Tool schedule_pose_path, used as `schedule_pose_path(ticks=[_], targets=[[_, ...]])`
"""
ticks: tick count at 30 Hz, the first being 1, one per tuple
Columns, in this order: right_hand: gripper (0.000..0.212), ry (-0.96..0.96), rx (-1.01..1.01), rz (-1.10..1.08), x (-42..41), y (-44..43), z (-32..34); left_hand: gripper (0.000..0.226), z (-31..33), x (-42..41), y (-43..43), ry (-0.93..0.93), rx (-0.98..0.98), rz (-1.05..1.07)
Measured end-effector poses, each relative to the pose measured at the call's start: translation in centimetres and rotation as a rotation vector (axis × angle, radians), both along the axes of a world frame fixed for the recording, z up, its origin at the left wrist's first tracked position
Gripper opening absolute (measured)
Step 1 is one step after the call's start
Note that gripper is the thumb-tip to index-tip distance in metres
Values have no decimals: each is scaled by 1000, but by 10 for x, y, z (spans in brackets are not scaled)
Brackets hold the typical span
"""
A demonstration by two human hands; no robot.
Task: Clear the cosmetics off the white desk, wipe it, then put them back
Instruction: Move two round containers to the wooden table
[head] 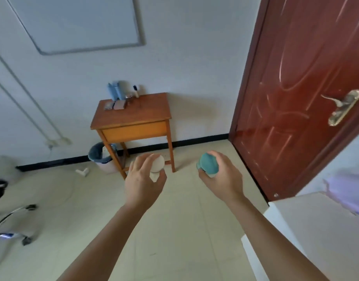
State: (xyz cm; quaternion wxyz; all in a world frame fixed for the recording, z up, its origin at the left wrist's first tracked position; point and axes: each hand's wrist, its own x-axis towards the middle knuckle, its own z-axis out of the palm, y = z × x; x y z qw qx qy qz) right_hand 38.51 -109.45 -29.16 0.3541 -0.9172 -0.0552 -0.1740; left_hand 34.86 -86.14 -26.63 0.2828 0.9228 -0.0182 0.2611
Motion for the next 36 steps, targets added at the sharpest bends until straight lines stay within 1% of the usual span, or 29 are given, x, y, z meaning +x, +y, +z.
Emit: schedule_pose_path(ticks=[4,10,13,17,21,25,30,33,36], targets=[[57,-17,-8,75,47,64,1,48,-1,32,58,14,-24,85],[57,-8,-9,136,137,120,-16,50,-20,107,108,68,-51,153],[57,-4,-3,149,199,138,-31,50,-31,165,123,71,-48,160],[56,32,19,160,299,160,-43,47,-40,264,141,87,-24,182],[53,35,26,155,407,179,-34,45,-30,371,159,96,-13,185],[51,19,15,184,499,202,-17,47,-11,455,178,78,-52,229],[50,19,-4,213,588,248,-14,49,-15,529,217,82,-49,245],[52,24,-24,238,634,277,-25,52,-33,579,248,139,-59,251],[54,31,-50,231,678,306,-40,53,-53,632,282,176,-69,206]])
